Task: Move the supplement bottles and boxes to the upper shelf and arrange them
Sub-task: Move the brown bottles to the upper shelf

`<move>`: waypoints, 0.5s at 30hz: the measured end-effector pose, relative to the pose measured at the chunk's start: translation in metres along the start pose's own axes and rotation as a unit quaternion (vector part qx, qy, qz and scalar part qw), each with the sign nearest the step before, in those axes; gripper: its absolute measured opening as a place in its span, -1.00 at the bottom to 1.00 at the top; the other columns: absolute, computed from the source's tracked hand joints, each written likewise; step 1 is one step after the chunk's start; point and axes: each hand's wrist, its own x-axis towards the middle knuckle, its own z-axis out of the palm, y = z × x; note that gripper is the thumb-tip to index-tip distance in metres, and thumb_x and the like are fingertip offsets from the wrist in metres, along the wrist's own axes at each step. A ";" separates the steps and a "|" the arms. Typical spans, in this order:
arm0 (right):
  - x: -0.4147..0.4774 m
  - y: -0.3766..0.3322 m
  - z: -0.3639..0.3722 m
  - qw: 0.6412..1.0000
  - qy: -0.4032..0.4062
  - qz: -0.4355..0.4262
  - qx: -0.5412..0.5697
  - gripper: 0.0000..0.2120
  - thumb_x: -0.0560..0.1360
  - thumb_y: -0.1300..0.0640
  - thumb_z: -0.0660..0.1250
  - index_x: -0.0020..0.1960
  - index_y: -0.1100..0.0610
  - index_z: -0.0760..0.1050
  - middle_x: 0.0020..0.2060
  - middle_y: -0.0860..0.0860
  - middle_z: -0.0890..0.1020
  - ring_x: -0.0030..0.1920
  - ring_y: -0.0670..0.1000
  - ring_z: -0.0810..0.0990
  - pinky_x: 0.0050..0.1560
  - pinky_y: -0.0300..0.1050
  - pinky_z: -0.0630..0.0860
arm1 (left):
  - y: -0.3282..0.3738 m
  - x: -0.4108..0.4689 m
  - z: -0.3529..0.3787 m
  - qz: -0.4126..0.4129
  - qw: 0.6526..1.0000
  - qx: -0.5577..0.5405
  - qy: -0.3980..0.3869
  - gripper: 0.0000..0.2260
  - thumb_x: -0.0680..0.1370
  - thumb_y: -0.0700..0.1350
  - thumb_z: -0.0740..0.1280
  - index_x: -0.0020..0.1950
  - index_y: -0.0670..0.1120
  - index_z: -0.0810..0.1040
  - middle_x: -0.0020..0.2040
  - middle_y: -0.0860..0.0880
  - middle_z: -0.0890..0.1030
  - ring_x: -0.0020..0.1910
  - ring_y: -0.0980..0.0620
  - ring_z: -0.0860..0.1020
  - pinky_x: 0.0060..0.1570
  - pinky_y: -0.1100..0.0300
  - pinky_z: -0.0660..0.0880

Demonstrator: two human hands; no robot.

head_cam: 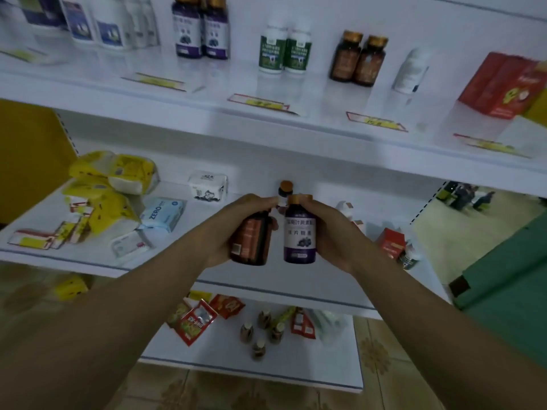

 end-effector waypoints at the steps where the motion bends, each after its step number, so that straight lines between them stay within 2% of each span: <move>1: -0.010 -0.002 0.013 1.000 0.002 -0.008 0.004 -0.78 0.46 0.03 0.29 0.03 0.14 0.52 -0.08 0.07 0.63 -0.07 0.02 0.61 0.00 -0.09 0.54 | 0.005 -0.013 -0.003 0.003 1.000 0.000 -0.009 -0.77 0.36 0.05 0.44 -0.20 -0.03 0.44 -0.24 -0.09 0.63 -0.26 0.00 0.61 -0.07 0.08 0.55; 3: -0.027 -0.008 0.041 0.999 0.010 -0.031 0.004 -0.76 0.54 0.02 0.21 0.06 0.16 0.50 -0.16 0.09 0.63 -0.20 0.05 0.61 -0.11 -0.06 0.55 | 0.016 -0.039 -0.008 0.012 1.000 -0.002 -0.021 -0.72 0.33 0.04 0.46 -0.19 -0.05 0.41 -0.27 -0.10 0.63 -0.20 -0.10 0.63 0.07 -0.03 0.56; 5: -0.041 -0.016 0.069 0.998 0.021 -0.057 -0.004 -0.72 0.56 0.01 0.16 0.05 0.19 0.48 -0.21 0.10 0.62 -0.29 0.06 0.59 -0.19 -0.07 0.54 | 0.031 -0.066 -0.010 0.036 0.999 0.003 -0.034 -0.71 0.35 0.02 0.45 -0.16 -0.07 0.39 -0.30 -0.10 0.61 -0.29 -0.12 0.62 -0.06 -0.01 0.59; 8: -0.055 -0.035 0.111 0.996 0.028 -0.088 -0.010 -0.70 0.53 -0.06 0.20 -0.08 0.17 0.50 -0.27 0.07 0.62 -0.38 0.02 0.58 -0.28 -0.12 0.53 | 0.060 -0.099 -0.011 0.080 0.996 0.029 -0.036 -0.74 0.39 -0.01 0.43 -0.15 -0.11 0.41 -0.33 -0.10 0.58 -0.40 -0.08 0.56 -0.32 0.14 0.55; 12: -0.071 -0.071 0.154 0.988 0.052 -0.130 -0.060 -0.65 0.51 -0.16 0.23 -0.13 0.13 0.53 -0.34 0.04 0.62 -0.40 0.02 0.57 -0.27 -0.10 0.51 | 0.108 -0.129 -0.012 0.140 0.988 0.059 -0.025 -0.72 0.38 0.02 0.42 -0.13 -0.15 0.45 -0.33 -0.10 0.60 -0.45 -0.02 0.56 -0.40 0.21 0.53; 15: -0.078 -0.098 0.175 0.977 0.076 -0.170 -0.101 -0.62 0.51 -0.18 0.22 -0.07 0.14 0.54 -0.32 0.05 0.65 -0.37 0.04 0.58 -0.25 -0.08 0.53 | 0.137 -0.141 -0.015 0.174 0.982 0.070 -0.016 -0.75 0.44 0.03 0.39 -0.14 -0.13 0.46 -0.30 -0.12 0.63 -0.43 -0.02 0.57 -0.37 0.20 0.53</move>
